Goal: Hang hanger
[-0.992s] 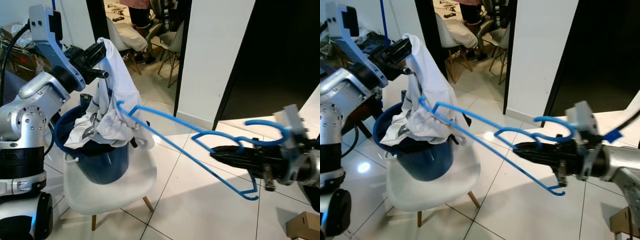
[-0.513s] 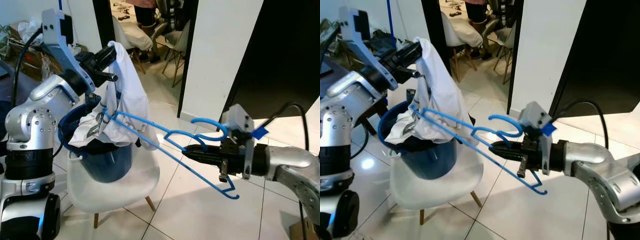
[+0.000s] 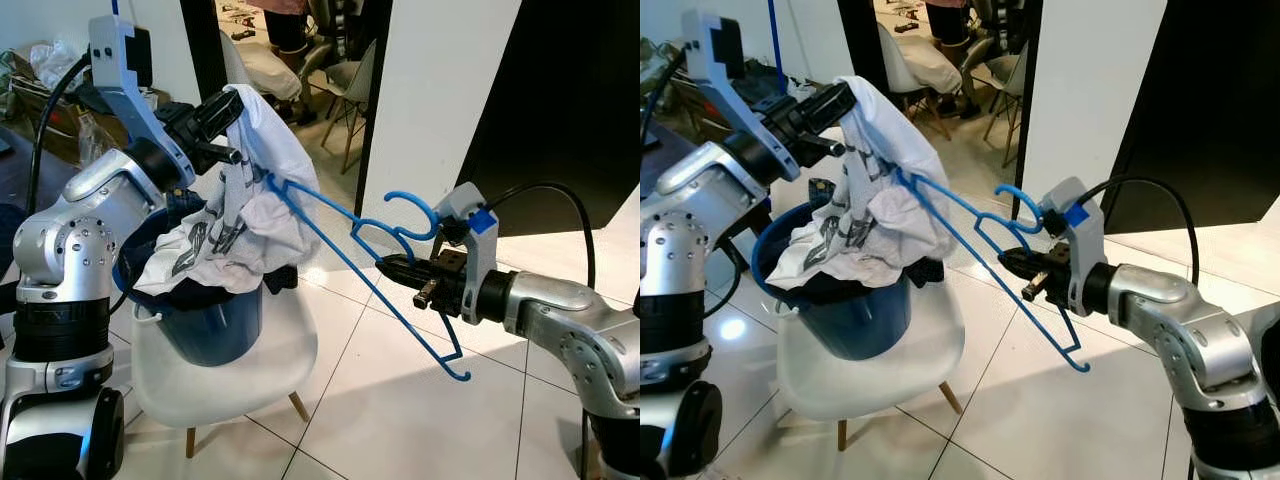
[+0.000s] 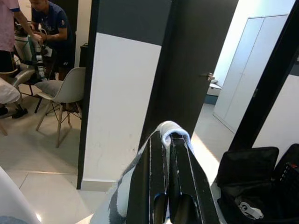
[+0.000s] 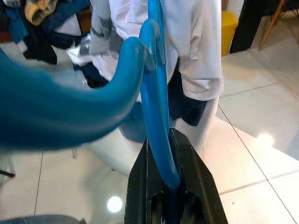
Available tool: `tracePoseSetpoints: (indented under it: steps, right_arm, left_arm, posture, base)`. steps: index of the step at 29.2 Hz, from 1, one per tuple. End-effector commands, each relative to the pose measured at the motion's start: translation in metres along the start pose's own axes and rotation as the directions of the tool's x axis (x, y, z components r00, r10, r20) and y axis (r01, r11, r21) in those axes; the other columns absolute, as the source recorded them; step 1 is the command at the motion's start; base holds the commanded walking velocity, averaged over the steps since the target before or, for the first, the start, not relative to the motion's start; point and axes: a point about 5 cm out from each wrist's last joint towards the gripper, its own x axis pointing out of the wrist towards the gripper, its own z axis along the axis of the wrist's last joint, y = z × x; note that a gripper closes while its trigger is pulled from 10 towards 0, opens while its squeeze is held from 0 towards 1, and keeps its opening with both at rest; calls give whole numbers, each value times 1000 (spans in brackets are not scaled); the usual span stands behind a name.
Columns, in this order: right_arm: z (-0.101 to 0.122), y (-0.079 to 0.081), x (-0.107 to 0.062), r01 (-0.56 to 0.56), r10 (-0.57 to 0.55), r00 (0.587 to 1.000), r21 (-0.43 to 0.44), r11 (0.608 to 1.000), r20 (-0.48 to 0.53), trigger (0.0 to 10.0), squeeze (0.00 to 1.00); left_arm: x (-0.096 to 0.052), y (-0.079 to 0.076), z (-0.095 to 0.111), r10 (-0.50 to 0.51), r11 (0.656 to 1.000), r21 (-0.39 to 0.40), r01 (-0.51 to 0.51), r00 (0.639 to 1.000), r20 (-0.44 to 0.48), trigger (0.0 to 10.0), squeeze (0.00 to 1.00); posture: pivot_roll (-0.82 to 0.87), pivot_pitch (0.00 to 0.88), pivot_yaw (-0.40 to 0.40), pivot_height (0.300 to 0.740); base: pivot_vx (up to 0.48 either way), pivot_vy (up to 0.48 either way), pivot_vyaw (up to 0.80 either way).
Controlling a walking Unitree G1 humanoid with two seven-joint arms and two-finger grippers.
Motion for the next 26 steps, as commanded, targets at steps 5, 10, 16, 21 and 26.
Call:
tracePoseSetpoints:
  steps: [5, 10, 16, 21, 26]
  right_arm:
    - [28, 16, -8, -148, 139, 971, 33, 989, 193, 10000, 0]
    - [40, 26, -14, -234, 220, 933, 15, 972, 286, 10000, 0]
    - [33, 34, -6, -241, 227, 946, 34, 970, 230, 10000, 0]
    - [17, 38, 5, -205, 199, 974, 44, 978, 103, 10000, 0]
    - [6, 34, 11, -127, 126, 992, 38, 991, 6, 10000, 0]
  left_arm:
    - [-3, 0, 2, -4, 1000, 7, 4, 1000, 9, 10000, 0]
    - [-2, -1, 3, -8, 1000, 4, 8, 1000, 9, 10000, 0]
    - [0, -2, 3, -14, 1000, 2, 14, 1000, 12, 10000, 0]
    - [1, -4, 4, -21, 1000, -2, 21, 1000, 18, 10000, 0]
    - [1, -4, 5, -24, 1000, -6, 24, 999, 23, 10000, 0]
  posture:
    - [4, 43, 31, 740]
    - [4, 45, 35, 740]
    - [6, 42, 39, 740]
    - [9, 41, 38, 740]
    - [10, 40, 37, 740]
  base:
    - [0, 0, 0]
    - [0, 0, 0]
    - [0, 0, 0]
    - [0, 0, 0]
    - [0, 0, 0]
